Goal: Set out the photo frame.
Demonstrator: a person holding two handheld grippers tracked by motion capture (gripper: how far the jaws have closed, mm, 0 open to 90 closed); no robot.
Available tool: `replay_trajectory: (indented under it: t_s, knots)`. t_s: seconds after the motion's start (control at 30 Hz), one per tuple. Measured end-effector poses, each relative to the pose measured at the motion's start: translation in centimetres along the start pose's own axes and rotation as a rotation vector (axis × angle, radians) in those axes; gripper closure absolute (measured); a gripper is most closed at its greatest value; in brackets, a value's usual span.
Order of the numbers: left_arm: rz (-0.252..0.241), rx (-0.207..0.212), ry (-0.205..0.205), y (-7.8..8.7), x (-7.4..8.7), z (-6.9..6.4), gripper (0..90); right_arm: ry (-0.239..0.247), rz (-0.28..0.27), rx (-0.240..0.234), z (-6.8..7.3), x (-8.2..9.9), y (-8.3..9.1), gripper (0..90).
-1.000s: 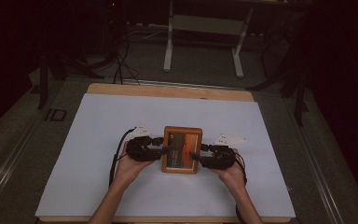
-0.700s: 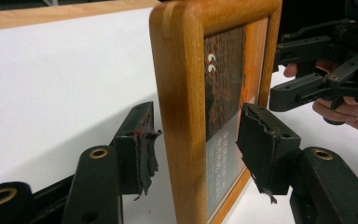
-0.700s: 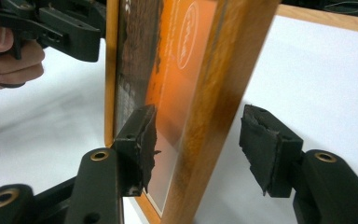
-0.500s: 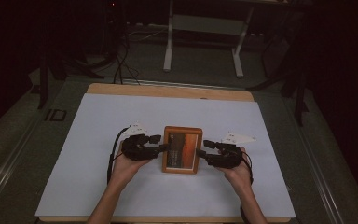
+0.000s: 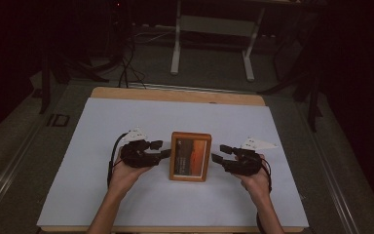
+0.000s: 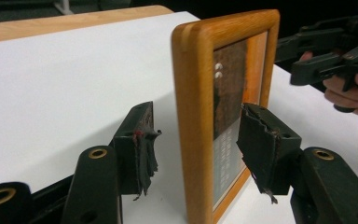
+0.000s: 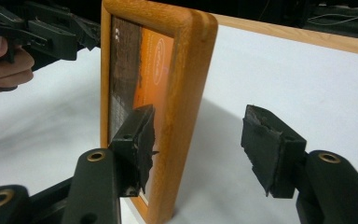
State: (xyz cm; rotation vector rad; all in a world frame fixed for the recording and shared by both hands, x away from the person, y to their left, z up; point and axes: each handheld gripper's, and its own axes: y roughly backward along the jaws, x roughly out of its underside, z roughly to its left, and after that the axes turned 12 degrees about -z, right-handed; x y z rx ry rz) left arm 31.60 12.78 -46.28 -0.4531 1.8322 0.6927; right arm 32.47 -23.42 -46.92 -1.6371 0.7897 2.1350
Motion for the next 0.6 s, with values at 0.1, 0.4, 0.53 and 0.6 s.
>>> replay_trajectory:
  t_s: [0.1,0.4,0.53,0.6]
  knots:
    - [0.007,-0.016,-0.001,0.2,0.1,0.2,46.3,0.000,-0.003,0.004,-0.1,0.0,0.2,43.4]
    - [0.072,-0.131,-0.016,1.2,0.9,1.5,46.4,-0.019,0.016,0.051,-1.6,0.7,1.7,43.4]
    - [0.138,-0.184,-0.038,1.1,2.0,1.9,45.5,-0.033,0.066,0.105,-2.7,1.5,2.3,43.4]
    - [0.152,-0.192,-0.036,1.1,2.4,2.1,45.3,-0.032,0.084,0.126,-3.0,1.8,2.4,42.9]
